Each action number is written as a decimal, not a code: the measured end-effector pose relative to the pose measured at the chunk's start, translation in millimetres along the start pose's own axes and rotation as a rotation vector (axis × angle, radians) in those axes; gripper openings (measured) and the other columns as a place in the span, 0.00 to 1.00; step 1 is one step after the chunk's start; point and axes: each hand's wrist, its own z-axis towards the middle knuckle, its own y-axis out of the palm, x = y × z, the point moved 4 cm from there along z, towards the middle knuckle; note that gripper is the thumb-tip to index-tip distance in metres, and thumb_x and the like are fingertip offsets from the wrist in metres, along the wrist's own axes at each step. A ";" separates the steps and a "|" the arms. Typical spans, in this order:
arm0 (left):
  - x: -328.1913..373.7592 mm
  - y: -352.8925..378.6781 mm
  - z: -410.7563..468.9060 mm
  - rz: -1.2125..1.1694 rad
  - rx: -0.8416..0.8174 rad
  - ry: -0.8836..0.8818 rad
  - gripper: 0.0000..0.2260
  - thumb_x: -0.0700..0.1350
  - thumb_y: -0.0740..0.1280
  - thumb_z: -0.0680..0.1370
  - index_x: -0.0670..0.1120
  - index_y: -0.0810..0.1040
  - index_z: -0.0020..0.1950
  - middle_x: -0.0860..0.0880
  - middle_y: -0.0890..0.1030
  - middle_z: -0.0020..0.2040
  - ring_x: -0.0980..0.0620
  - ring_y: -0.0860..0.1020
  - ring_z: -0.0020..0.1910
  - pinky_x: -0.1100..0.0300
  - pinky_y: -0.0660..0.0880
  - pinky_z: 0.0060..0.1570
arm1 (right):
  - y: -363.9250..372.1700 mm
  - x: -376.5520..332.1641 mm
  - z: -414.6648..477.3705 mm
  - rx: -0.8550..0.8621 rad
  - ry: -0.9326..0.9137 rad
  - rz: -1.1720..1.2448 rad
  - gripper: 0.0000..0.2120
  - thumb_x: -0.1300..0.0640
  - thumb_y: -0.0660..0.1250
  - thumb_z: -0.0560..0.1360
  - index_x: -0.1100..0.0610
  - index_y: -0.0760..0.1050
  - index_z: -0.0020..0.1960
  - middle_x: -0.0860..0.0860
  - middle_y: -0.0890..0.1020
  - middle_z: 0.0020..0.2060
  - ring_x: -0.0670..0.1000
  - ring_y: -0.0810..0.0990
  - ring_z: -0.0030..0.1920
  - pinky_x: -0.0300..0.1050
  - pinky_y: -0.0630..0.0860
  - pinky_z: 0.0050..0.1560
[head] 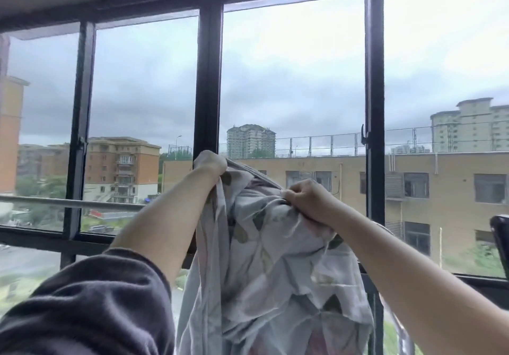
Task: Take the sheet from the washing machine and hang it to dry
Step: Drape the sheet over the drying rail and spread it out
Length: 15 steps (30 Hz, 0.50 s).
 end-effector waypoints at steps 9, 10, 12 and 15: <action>-19.4 42.3 -0.5 0.377 -0.295 0.214 0.14 0.47 0.65 0.75 0.44 0.76 0.58 0.44 0.79 0.58 0.45 0.77 0.55 0.55 0.74 0.54 | -4.6 9.4 17.2 -0.168 0.148 -0.263 0.22 0.37 0.53 0.78 0.55 0.70 0.56 0.56 0.78 0.56 0.57 0.76 0.54 0.50 0.72 0.56; -10.5 42.9 0.6 0.288 -0.333 0.256 0.14 0.45 0.64 0.76 0.44 0.75 0.60 0.46 0.78 0.59 0.47 0.76 0.55 0.56 0.73 0.53 | -3.4 10.9 20.3 -0.203 0.149 -0.195 0.21 0.38 0.54 0.79 0.53 0.70 0.60 0.56 0.77 0.58 0.56 0.75 0.56 0.50 0.71 0.58; 4.2 46.1 -2.9 0.089 -0.430 0.277 0.13 0.46 0.63 0.76 0.46 0.75 0.60 0.48 0.77 0.57 0.50 0.76 0.54 0.58 0.73 0.51 | 4.9 17.2 22.6 -0.250 0.113 -0.091 0.17 0.42 0.55 0.80 0.47 0.70 0.65 0.52 0.76 0.63 0.54 0.75 0.60 0.49 0.69 0.63; 14.6 57.3 -9.1 0.181 -0.420 0.350 0.08 0.48 0.65 0.76 0.47 0.79 0.51 0.48 0.79 0.50 0.51 0.76 0.48 0.60 0.74 0.46 | 19.3 26.4 23.5 -0.218 0.066 -0.124 0.16 0.41 0.54 0.80 0.40 0.71 0.64 0.47 0.77 0.63 0.51 0.75 0.60 0.47 0.69 0.63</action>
